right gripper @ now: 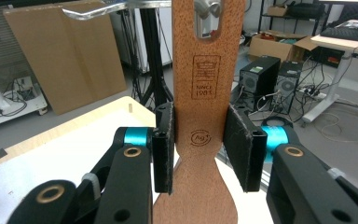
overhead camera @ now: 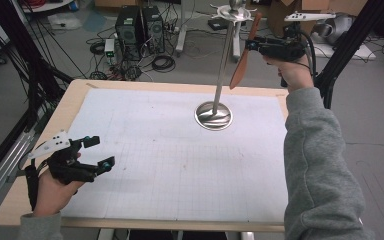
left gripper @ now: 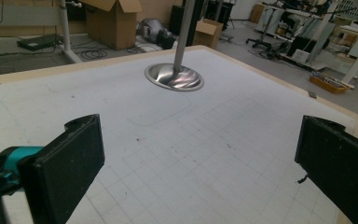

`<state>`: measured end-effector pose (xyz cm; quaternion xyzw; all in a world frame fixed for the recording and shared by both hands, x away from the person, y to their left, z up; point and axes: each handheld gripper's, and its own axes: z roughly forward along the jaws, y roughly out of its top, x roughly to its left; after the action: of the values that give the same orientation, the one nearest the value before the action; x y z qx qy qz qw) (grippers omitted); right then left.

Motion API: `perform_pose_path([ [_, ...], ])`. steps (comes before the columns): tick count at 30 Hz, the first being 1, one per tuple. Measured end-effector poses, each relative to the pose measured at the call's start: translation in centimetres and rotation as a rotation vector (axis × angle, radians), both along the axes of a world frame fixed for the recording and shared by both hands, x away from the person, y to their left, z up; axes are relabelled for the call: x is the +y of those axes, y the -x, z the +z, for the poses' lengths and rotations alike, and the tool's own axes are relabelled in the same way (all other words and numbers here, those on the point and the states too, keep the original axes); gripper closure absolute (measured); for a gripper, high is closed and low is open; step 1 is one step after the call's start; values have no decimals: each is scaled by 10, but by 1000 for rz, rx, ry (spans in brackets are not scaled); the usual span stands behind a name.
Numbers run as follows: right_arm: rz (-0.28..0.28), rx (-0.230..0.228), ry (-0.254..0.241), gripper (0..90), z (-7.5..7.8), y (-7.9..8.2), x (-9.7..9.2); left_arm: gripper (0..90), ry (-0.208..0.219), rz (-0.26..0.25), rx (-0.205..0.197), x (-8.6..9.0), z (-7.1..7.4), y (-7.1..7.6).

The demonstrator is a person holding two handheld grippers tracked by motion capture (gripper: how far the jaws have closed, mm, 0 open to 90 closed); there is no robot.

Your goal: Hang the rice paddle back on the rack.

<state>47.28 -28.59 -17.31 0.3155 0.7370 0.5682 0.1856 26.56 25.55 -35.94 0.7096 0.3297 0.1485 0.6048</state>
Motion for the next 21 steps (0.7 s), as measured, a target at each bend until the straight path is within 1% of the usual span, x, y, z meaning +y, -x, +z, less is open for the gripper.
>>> perform_pose_path([
  [5,4,2,1,649,-1,-1,3,17,1,0,-4,1,2,1],
  [6,7,8,0,650,-1,-1,3,17,2,2,-5,1,2,1],
  [9,11,12,-8,649,-2,-2,3,17,2,1,1,2,1,1],
  [15,10,15,8,650,-5,-5,5,17,2,6,0,3,1,1],
  [21,8,19,-15,649,-8,-6,7,17,-1,9,7,3,0,0],
])
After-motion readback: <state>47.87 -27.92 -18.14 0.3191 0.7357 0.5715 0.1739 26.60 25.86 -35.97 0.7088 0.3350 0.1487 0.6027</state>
